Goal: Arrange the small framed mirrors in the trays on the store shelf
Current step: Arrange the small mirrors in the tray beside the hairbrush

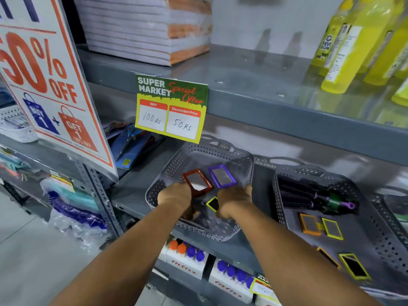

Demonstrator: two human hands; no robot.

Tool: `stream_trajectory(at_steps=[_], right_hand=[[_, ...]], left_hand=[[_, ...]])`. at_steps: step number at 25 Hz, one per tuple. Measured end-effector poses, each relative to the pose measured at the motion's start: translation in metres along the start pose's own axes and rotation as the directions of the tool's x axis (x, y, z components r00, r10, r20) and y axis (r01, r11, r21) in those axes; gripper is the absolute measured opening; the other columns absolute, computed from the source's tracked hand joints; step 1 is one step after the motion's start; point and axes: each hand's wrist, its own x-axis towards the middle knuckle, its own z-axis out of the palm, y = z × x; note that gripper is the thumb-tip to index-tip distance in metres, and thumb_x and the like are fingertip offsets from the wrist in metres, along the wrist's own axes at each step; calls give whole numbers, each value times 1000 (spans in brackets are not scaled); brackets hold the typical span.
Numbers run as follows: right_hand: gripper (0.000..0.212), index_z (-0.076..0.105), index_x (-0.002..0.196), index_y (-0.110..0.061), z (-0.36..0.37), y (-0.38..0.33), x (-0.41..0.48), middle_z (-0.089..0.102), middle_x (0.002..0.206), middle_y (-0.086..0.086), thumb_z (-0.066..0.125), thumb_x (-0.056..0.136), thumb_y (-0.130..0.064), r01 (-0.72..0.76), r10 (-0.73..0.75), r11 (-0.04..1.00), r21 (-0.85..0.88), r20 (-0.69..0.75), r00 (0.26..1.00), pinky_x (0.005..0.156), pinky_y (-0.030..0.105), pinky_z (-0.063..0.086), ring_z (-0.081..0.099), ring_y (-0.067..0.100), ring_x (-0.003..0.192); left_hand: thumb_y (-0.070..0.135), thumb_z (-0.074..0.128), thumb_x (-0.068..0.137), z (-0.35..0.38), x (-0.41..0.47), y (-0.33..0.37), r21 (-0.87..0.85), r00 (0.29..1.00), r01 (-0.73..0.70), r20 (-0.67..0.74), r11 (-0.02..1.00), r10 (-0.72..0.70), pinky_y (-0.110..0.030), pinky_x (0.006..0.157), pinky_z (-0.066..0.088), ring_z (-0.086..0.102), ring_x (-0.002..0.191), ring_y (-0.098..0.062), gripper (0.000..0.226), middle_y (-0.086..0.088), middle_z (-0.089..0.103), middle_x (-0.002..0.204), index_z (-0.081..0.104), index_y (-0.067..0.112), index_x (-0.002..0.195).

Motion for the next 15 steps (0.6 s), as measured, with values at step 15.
stream_trajectory(at_steps=[15], right_hand=[[33, 62, 99, -24, -42, 95, -46, 66, 110, 4, 60, 79, -50, -125, 158, 977, 175, -194, 968, 102, 51, 24, 51, 32, 119]], left_hand=[[46, 81, 49, -60, -18, 59, -13, 978, -204, 51, 979, 205, -25, 63, 51, 65, 67, -18, 45, -2, 71, 77, 71, 16, 82]])
